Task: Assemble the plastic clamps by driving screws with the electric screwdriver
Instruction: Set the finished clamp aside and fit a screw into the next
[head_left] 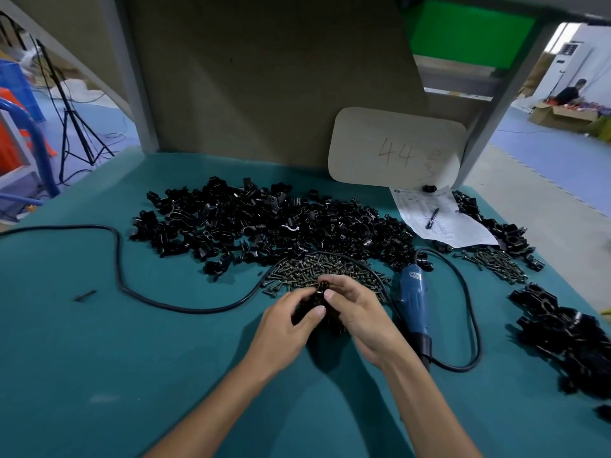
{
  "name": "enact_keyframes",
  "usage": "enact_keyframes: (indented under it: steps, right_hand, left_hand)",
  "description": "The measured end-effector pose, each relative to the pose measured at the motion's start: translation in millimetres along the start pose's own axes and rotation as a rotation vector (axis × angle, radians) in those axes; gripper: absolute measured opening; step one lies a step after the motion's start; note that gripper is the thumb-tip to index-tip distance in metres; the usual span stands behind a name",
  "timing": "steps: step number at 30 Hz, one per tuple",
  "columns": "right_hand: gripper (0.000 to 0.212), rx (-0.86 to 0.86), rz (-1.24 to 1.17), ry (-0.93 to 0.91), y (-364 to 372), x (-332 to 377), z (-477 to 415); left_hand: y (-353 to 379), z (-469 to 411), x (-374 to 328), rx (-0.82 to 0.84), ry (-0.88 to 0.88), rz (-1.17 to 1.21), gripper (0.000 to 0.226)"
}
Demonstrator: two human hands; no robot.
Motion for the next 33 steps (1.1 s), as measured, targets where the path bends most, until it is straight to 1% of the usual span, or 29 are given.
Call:
enact_keyframes:
  steps: [3, 7, 11, 14, 17, 19, 22, 25, 28, 30, 33]
  right_hand:
    - [0.028, -0.003, -0.013, -0.021, -3, 3, 1]
    - [0.027, 0.022, 0.067, 0.010, 2, 0, 1]
    - [0.018, -0.004, -0.014, 0.053, 1, -14, 2]
    - [0.020, -0.009, -0.071, 0.052, 1, -20, 4]
    - [0.022, 0.014, -0.196, 0.041, 2, -21, 3]
    - [0.021, 0.046, -0.252, 0.036, 4, -18, 2]
    - [0.017, 0.073, -0.187, 0.055, 7, -12, 1]
    - [0.015, 0.058, -0.167, 0.064, 6, -9, 0]
    - [0.017, 0.043, -0.150, 0.081, 9, -9, 3]
    - [0.020, 0.048, -0.115, 0.096, 13, -10, 7]
    - [0.023, -0.006, -0.102, 0.077, 11, -10, 9]
  left_hand:
    - [-1, 1, 1, -0.007, -0.017, -0.008, 0.039]
    - [-4, 2, -5, -0.031, -0.014, -0.016, 0.033]
    - [-3, 3, -7, -0.023, -0.008, 0.024, 0.028]
    - [-2, 3, -5, -0.015, -0.020, 0.023, 0.023]
    - [-3, 4, -5, -0.030, -0.015, 0.023, 0.017]
    - [-2, 4, -4, -0.028, -0.016, 0.005, 0.021]
    - [2, 2, -1, 0.004, -0.025, -0.074, 0.031]
    - [5, 1, 0, 0.021, -0.019, -0.102, 0.039]
    - [2, 2, 0, -0.035, -0.019, -0.128, 0.044]
    - [-1, 3, 2, -0.065, -0.043, -0.127, 0.042]
    - [-1, 3, 3, -0.069, -0.044, -0.109, 0.031]
Point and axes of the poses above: each hand's wrist, its own z-axis away from the middle knuckle, its own y-axis out of the palm, x = y × z, the point moved 9 cm from there along -z, towards the middle knuckle, and after that the axes turned 15 degrees about x, right-handed, at the moved point
